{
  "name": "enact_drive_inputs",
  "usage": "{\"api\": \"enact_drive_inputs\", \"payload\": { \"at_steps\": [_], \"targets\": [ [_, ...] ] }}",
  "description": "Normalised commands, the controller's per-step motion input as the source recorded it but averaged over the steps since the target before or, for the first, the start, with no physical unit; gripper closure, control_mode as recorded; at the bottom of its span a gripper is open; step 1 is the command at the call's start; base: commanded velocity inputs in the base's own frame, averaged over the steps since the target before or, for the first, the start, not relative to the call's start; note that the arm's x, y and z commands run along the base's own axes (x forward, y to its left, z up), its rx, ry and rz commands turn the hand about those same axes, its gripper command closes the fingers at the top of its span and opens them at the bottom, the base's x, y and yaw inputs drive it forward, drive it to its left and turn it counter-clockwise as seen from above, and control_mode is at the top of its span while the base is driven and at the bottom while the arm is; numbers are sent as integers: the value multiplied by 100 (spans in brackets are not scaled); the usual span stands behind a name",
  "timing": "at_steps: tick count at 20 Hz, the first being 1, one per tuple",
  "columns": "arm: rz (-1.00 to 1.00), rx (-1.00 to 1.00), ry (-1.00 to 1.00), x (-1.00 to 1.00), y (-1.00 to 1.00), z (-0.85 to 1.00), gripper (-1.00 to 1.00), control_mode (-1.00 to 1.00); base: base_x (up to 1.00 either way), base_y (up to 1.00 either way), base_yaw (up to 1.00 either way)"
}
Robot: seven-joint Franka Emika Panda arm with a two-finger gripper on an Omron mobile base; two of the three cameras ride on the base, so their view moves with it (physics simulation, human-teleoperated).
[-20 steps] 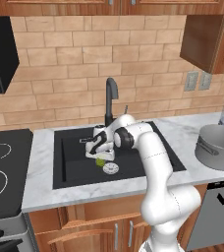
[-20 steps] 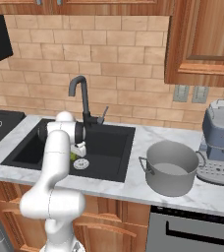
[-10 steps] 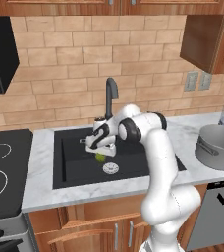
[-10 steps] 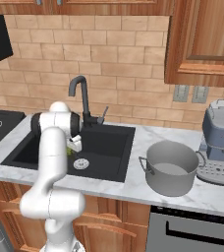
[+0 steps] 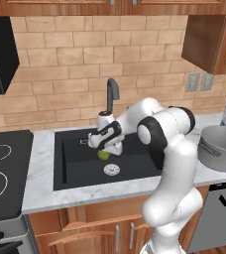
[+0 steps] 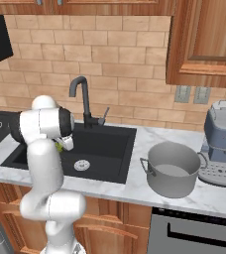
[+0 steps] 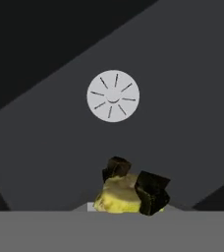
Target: Dump the broccoli from the pot into the sink. Then turn on the water and wash the broccoli. Then turn off the water and put the broccoli back in the pot.
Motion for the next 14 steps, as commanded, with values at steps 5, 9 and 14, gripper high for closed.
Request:
{"api": "enact_drive_inputs", "payload": {
  "at_steps": [5, 9, 14],
  "targets": [
    [-3, 0, -1, -82, -27, 100, 100, -100, 0, 0, 0],
    [0, 0, 0, -66, -46, 100, 100, -100, 0, 0, 0],
    [0, 0, 7, -70, -68, 100, 100, -100, 0, 0, 0]
  ]
}}
